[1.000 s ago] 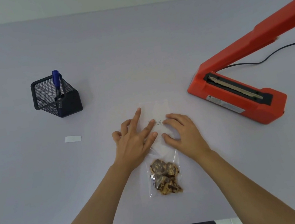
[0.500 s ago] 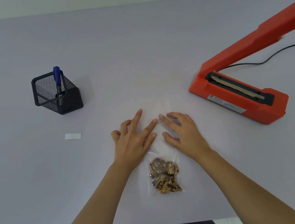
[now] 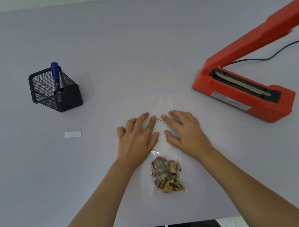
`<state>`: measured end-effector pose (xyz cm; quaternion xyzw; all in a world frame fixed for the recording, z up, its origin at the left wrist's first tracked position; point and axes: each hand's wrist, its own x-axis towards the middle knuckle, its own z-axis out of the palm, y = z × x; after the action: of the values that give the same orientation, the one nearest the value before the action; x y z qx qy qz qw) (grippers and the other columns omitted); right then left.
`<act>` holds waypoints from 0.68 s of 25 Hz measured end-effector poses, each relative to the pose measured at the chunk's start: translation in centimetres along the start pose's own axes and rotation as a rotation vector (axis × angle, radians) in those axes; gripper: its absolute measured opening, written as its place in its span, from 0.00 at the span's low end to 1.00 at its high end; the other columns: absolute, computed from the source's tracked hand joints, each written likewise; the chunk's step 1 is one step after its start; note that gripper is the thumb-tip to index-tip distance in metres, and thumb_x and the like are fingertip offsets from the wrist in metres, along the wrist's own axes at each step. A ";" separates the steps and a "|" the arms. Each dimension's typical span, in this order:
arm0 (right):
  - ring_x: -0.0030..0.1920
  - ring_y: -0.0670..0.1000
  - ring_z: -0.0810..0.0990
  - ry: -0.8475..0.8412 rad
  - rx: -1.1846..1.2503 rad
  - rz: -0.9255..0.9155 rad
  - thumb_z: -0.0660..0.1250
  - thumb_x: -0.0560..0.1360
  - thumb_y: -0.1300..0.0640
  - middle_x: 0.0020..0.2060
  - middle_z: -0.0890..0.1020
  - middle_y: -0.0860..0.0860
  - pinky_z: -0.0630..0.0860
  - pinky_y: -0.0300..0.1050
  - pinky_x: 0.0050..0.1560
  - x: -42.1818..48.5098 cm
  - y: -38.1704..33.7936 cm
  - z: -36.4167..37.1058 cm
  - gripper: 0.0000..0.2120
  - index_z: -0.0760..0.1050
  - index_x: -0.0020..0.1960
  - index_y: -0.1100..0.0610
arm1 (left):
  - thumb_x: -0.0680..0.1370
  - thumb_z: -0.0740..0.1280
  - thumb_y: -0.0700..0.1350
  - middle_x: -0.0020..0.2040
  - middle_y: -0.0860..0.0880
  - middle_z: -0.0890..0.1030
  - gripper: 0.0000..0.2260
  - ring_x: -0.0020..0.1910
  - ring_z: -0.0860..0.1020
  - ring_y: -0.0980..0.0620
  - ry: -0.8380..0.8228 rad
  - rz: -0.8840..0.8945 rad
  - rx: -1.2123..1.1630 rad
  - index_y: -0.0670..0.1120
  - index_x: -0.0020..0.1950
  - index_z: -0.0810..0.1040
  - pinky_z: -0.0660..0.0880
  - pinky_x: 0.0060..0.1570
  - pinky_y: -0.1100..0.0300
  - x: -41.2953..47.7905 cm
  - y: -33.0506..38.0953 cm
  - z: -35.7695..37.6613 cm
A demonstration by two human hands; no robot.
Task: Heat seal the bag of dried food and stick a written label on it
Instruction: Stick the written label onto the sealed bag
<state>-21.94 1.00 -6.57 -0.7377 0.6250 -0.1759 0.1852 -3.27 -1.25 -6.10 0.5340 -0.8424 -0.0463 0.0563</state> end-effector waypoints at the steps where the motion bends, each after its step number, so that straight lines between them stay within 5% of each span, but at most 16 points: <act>1: 0.63 0.52 0.67 -0.001 0.005 -0.003 0.58 0.75 0.46 0.63 0.74 0.55 0.67 0.51 0.62 0.0 0.0 0.0 0.23 0.68 0.68 0.52 | 0.76 0.56 0.59 0.65 0.51 0.74 0.22 0.57 0.67 0.48 -0.027 -0.030 -0.057 0.53 0.65 0.74 0.66 0.45 0.52 0.1 0.0 -0.2; 4: 0.62 0.51 0.68 -0.013 0.144 0.054 0.65 0.73 0.50 0.62 0.73 0.54 0.66 0.49 0.64 0.4 -0.3 -0.6 0.23 0.67 0.66 0.56 | 0.73 0.65 0.58 0.65 0.55 0.71 0.22 0.62 0.66 0.50 -0.156 -0.245 -0.478 0.58 0.66 0.71 0.62 0.54 0.53 1.2 -0.2 -1.4; 7: 0.63 0.47 0.66 0.006 0.418 0.205 0.71 0.71 0.55 0.62 0.68 0.50 0.64 0.39 0.66 0.6 -1.1 -1.9 0.22 0.68 0.62 0.56 | 0.73 0.70 0.49 0.61 0.54 0.71 0.21 0.57 0.71 0.53 -0.059 -0.462 -0.958 0.54 0.65 0.72 0.67 0.56 0.63 1.8 0.0 -3.4; 10: 0.61 0.46 0.69 0.106 0.608 0.424 0.70 0.72 0.54 0.61 0.67 0.47 0.67 0.34 0.59 -0.4 -2.5 -2.9 0.23 0.66 0.64 0.53 | 0.76 0.68 0.47 0.54 0.50 0.77 0.16 0.48 0.74 0.57 0.014 -0.613 -0.850 0.47 0.64 0.75 0.67 0.45 0.71 0.9 0.2 -4.8; 14: 0.47 0.46 0.76 0.012 0.533 0.700 0.69 0.72 0.49 0.55 0.77 0.52 0.71 0.39 0.49 -3.6 -4.8 -3.2 0.22 0.70 0.62 0.56 | 0.75 0.68 0.52 0.44 0.51 0.79 0.16 0.45 0.77 0.54 -0.144 -0.759 -0.852 0.44 0.59 0.78 0.70 0.48 0.64 -1.6 1.3 -4.6; 17: 0.46 0.48 0.77 -0.126 0.573 0.788 0.74 0.67 0.46 0.50 0.78 0.51 0.73 0.41 0.49 -5.4 -6.7 -3.3 0.28 0.70 0.61 0.55 | 0.74 0.70 0.48 0.44 0.50 0.81 0.11 0.45 0.79 0.51 -0.167 -0.805 -1.024 0.45 0.54 0.80 0.77 0.52 0.54 -2.0 1.6 -3.9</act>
<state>-18.64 7.13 -0.48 -0.3736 0.7705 -0.2123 0.4708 -3.30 1.11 -2.12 0.7076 -0.4499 -0.5000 0.2163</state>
